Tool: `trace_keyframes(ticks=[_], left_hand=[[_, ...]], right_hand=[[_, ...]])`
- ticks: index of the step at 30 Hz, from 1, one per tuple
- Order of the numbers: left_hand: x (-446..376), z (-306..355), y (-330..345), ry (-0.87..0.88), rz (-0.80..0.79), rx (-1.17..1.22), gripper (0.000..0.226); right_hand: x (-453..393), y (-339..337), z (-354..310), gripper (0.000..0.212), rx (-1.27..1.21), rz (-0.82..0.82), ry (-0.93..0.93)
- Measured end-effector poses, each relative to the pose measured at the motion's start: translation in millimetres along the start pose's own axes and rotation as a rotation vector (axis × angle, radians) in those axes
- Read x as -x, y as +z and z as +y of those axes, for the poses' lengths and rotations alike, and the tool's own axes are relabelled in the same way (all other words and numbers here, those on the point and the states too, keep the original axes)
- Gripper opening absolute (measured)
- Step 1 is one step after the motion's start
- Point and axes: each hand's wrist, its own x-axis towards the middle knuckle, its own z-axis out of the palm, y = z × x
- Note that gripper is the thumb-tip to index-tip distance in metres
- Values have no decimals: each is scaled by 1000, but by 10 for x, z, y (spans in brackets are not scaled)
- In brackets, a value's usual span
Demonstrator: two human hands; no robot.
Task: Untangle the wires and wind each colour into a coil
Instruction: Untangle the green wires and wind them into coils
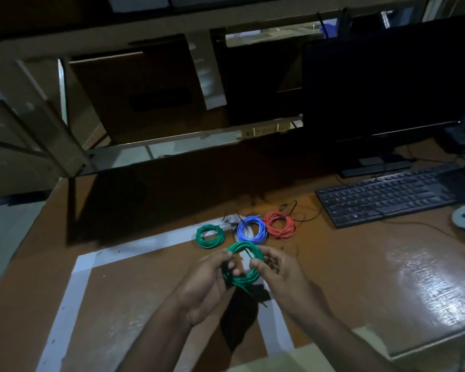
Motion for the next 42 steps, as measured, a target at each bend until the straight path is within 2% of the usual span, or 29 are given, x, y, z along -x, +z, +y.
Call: trace_keyframes(ticks=[4, 6, 8, 10, 12, 15, 19, 23, 25, 27, 31, 35, 38, 42], left_hand=[[-125, -278, 142, 62, 191, -42, 43], [-164, -400, 187, 107, 258, -114, 46], [-187, -479, 216, 144, 336, -245, 43], [-207, -518, 233, 153, 392, -352, 43], [-193, -542, 252, 145, 431, -415, 41], [-139, -531, 305, 155, 452, -422, 40], [-93, -505, 244, 162, 477, -410, 43], [-65, -456, 180, 166, 481, -391, 44], [-46, -430, 138, 155, 485, -376, 43], [-38, -399, 91, 161, 496, -363, 43], [-28, -278, 14, 249, 524, -317, 39], [28, -164, -64, 342, 490, -357, 32], [61, -119, -112, 408, 446, -333, 31], [81, -62, -181, 422, 411, -249, 39]], right_hand=[[-9, -154, 30, 18, -20, -71, 69], [-14, -245, 74, 15, -6, -112, 102], [-34, -339, 123, 24, 31, -112, 124], [-86, -447, 158, 22, 193, -8, 118], [-180, -547, 209, 13, 514, 118, 49], [-354, -586, 392, 18, 827, 137, -87], [-425, -516, 532, 13, 929, 129, -157], [-408, -439, 563, 26, 979, 168, -206], [-369, -391, 477, 32, 893, 134, -186], [-290, -331, 295, 33, 664, 88, -79], [-146, -155, -5, 22, 176, 11, 39], [-17, 9, -284, 14, -191, -18, 140], [22, 157, -355, 10, -308, 13, 137], [59, 334, -397, 8, -273, 43, 93]])
